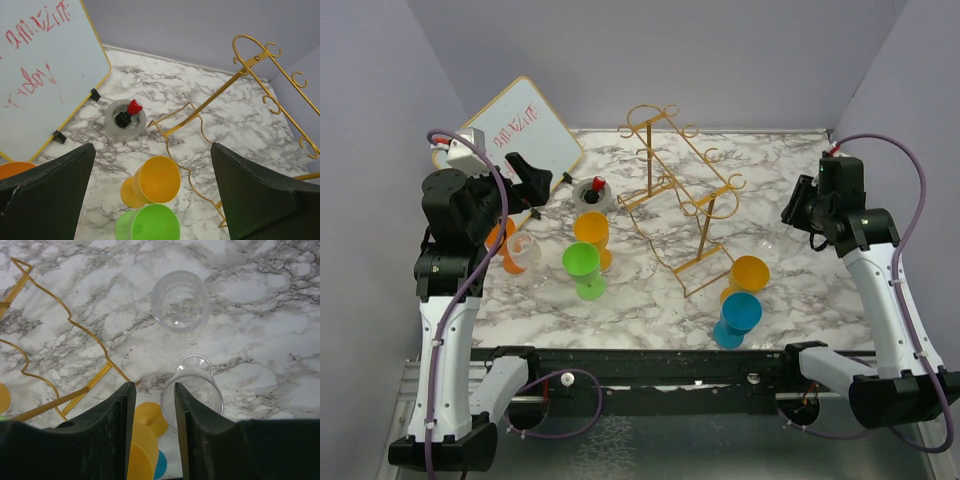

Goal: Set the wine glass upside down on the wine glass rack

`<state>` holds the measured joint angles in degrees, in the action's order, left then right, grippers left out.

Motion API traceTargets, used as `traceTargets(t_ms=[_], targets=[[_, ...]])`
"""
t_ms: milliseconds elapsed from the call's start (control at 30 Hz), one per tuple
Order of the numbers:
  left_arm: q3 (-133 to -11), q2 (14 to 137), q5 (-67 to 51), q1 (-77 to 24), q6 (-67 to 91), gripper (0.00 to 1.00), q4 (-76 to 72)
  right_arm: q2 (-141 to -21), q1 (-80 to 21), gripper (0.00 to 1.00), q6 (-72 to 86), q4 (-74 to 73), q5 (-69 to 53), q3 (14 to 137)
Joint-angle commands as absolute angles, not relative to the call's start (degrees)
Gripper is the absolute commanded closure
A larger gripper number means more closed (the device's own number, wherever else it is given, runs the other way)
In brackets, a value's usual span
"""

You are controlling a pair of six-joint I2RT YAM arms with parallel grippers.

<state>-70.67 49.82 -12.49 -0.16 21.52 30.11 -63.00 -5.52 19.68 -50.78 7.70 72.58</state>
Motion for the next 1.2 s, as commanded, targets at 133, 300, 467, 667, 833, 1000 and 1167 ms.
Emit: traceTargets(t_ms=[133,300,467,667,833,1000,1167], targets=[[-69.47,50.48,-13.95,-2.82,21.80,0.01,27.82,-61.68,-5.21,0.60,20.83,-56.45,11.75,69.83],[-68.78,50.71,-13.07,-3.41,21.54,0.01,27.69,-61.95,-5.24,0.65,20.07,-57.09,9.98,68.53],[-68.51,50.67,-12.70,-3.85,21.46,0.01,27.43,-63.53,-5.23,0.72,19.78,-55.46,7.88,67.09],[-68.55,50.43,-12.37,-4.13,21.42,0.01,27.36,-64.74,-5.20,0.82,19.32,-54.78,7.91,67.69],[-68.94,50.78,-12.47,-4.22,22.02,0.01,27.02,-65.18,-5.19,1.00,18.78,-56.77,9.47,70.02],[-69.87,51.23,-12.76,-4.32,22.56,0.01,26.79,-63.86,-5.24,0.99,18.46,-60.25,14.92,73.57],[-71.53,52.47,-13.68,-4.39,23.86,0.01,26.18,-62.45,-5.28,0.99,19.34,-63.65,22.72,77.82]])
